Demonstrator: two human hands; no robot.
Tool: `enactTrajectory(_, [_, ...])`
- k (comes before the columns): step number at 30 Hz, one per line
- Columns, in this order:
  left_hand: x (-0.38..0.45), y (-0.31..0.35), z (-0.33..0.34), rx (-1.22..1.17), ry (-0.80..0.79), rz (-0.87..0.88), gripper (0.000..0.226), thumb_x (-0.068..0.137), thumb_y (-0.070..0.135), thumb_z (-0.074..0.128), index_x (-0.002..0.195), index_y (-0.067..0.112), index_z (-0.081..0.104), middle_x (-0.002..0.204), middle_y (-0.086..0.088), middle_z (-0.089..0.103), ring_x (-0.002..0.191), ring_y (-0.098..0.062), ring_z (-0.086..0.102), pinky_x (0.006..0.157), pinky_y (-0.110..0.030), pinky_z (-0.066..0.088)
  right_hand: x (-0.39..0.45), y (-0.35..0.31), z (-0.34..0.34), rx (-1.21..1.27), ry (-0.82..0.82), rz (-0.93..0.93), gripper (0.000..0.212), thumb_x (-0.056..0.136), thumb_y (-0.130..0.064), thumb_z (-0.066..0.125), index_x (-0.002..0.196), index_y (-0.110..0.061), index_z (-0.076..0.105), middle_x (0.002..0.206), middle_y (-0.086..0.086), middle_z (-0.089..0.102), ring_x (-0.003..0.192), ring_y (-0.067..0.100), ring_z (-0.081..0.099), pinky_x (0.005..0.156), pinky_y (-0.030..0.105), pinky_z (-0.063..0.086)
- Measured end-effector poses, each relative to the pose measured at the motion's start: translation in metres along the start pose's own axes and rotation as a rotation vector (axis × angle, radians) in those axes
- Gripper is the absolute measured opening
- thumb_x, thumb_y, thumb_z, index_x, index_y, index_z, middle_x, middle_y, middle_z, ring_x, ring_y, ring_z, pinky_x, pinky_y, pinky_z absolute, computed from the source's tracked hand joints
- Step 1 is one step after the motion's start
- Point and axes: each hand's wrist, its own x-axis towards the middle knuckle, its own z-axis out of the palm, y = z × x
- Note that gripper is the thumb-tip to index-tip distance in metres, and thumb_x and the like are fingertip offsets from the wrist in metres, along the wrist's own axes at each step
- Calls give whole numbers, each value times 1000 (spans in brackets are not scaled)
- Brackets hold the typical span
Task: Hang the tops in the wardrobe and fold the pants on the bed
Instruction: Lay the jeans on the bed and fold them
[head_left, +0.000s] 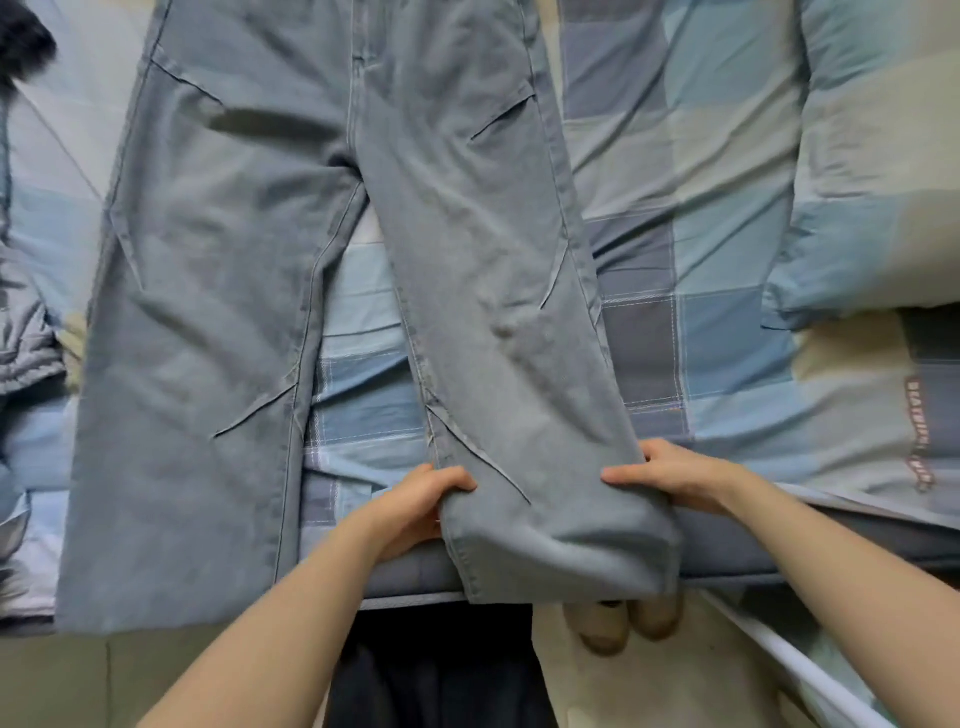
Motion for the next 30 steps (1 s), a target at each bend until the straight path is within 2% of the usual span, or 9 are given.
enactTrajectory(2, [-13,-6,-17,26,-32,-32,40,71,14,68,109,2,66,103,-15,73,93,-26,68,86,-37,54,-5,10,6,-8,-127,43,57,69,-36,80,116,-9,64,112,3,71,104,19,67,85,28,52])
enactTrajectory(5, [-30,-24,-28,171,-106,-101,10,86,3,68,95,4,65,81,-6,75,72,-14,71,65,-23,55,-9,28,14,224,-252,81,56,73,-27,80,121,-6,60,121,12,66,111,27,64,87,33,53])
enactTrajectory(9, [-31,-41,-45,632,135,-124,12,95,19,62,94,7,60,86,-7,69,60,-10,67,60,-29,56,-5,52,17,-39,-134,235,11,93,-21,61,93,-11,58,84,5,70,78,24,68,58,26,51])
enactTrajectory(13, [-11,-39,-59,1257,408,-87,38,90,32,59,117,7,48,122,-17,61,113,-34,58,89,-36,46,11,18,16,-153,208,148,15,98,-12,49,84,-12,54,76,6,64,60,18,55,51,22,38])
enactTrajectory(17, [3,3,-48,1120,526,178,28,88,15,54,114,9,46,115,-13,62,106,-34,58,83,-37,46,43,-64,13,38,515,-123,12,97,-10,47,96,-4,57,85,15,60,59,18,48,48,22,40])
enactTrajectory(20, [14,40,-31,990,467,367,39,85,10,57,122,12,47,112,-8,59,104,-30,57,82,-32,42,63,-121,15,158,569,-214,35,93,-28,57,120,-5,55,100,9,63,83,20,59,63,26,47])
enactTrajectory(23, [23,71,-12,920,361,518,60,84,11,61,139,21,41,129,-7,50,112,-25,55,94,-30,43,69,-160,26,314,459,-233,38,92,-37,58,125,-20,48,109,-1,66,92,22,66,79,36,54])
enactTrajectory(26, [28,92,6,830,271,665,81,82,19,70,149,34,27,142,0,40,128,-17,46,106,-34,40,68,-181,45,361,366,-460,33,97,-26,54,128,-19,48,109,0,67,90,15,67,84,38,54])
enactTrajectory(30, [33,121,13,626,366,710,91,69,53,76,146,38,29,143,5,47,130,-15,46,106,-39,41,54,-226,64,239,6,-398,59,97,-59,25,123,-20,62,107,-4,66,84,11,64,77,29,50])
